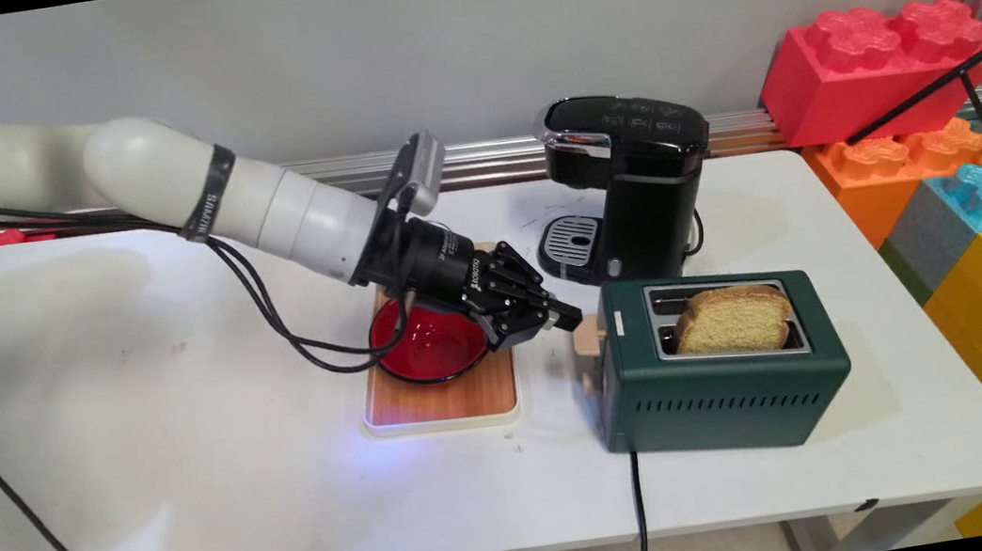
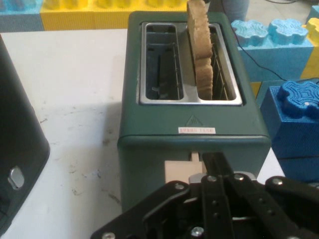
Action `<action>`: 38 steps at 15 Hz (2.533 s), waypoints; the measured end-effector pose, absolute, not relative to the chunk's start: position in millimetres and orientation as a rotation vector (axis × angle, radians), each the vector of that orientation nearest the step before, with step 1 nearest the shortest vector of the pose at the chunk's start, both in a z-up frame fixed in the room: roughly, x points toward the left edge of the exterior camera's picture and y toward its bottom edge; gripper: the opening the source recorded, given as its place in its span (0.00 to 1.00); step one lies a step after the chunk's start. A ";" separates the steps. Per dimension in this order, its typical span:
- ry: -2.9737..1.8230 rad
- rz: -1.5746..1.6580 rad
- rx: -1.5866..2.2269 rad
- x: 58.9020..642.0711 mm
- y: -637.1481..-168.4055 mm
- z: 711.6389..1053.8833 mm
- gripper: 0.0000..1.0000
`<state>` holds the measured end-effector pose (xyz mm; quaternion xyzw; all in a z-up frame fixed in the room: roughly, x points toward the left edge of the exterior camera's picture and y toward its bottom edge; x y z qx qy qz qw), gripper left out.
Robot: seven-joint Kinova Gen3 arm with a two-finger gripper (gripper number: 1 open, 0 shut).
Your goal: Press the toaster switch
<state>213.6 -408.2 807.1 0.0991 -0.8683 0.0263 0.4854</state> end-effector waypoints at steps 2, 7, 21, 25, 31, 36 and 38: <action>-2.115 0.065 0.244 211.0 -409.3 802.5 0.00; -2.119 0.067 0.252 204.1 -412.1 790.0 0.00; -2.141 0.065 0.271 200.9 -415.2 765.1 0.00; -2.148 0.063 0.274 199.4 -416.0 759.6 0.00; -2.153 0.063 0.279 197.7 -416.6 754.6 0.00; -2.159 0.063 0.283 197.0 -416.9 751.9 0.00; -2.159 0.061 0.283 196.1 -417.0 751.2 0.00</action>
